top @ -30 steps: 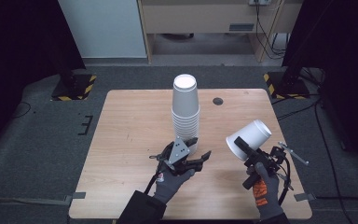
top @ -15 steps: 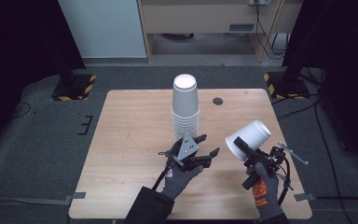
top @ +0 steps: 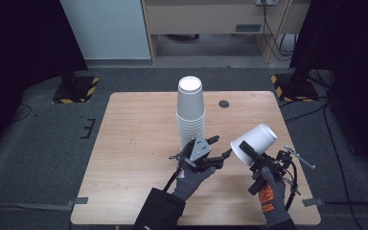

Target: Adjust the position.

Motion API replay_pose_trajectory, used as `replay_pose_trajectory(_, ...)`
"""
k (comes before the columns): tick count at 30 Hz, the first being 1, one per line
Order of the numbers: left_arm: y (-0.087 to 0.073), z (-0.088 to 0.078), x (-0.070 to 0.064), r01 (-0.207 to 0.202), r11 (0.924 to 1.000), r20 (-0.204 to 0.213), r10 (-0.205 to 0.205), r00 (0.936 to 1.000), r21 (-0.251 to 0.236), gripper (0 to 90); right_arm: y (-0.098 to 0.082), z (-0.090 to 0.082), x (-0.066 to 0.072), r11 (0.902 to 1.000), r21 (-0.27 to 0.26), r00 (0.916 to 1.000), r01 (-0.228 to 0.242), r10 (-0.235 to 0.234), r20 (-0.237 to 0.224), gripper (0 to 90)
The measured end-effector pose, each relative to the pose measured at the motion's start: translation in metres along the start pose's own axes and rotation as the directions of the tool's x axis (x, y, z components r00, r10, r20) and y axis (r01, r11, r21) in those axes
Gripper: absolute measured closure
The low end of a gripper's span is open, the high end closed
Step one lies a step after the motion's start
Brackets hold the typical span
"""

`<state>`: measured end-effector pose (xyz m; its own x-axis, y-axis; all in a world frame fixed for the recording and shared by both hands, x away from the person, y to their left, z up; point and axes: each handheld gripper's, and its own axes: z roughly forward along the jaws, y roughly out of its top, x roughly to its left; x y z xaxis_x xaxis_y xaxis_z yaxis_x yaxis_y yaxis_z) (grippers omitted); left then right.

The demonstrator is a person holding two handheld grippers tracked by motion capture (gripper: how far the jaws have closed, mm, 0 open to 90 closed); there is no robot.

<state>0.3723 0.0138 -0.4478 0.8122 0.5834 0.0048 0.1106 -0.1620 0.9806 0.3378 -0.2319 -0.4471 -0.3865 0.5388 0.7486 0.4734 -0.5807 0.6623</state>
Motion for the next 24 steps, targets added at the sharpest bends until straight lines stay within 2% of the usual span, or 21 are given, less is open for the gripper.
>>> replay_pose_trajectory(6, 0.0, 0.01, -0.003, -0.017, 0.9998, 0.005, 0.017, 0.9998, -0.006, 36.3, -0.001, 0.001, 0.0, 0.9999, 0.008, 1.0, -0.007, 0.007, -0.004, 14.0)
replay_pose_trajectory(10, 0.002, 0.017, -0.004, -0.011, 0.9999, 0.01, 0.011, 0.9999, -0.006, 37.8, -0.002, 0.002, 0.0, 0.9999, 0.011, 1.0, -0.005, 0.006, -0.007, 14.1)
replay_pose_trajectory(16, 0.004, 0.023, -0.007, -0.009, 0.9997, 0.022, 0.01, 0.9997, -0.024, 42.3, -0.003, 0.003, 0.001, 0.9997, 0.021, 0.9998, -0.013, 0.013, -0.013, 14.0)
replay_pose_trajectory(24, 0.004, 0.027, -0.009, -0.036, 0.9985, 0.016, 0.036, 0.9992, -0.043, 50.6, -0.005, 0.005, 0.003, 0.9992, 0.036, 0.9995, -0.02, 0.021, -0.023, 13.9)
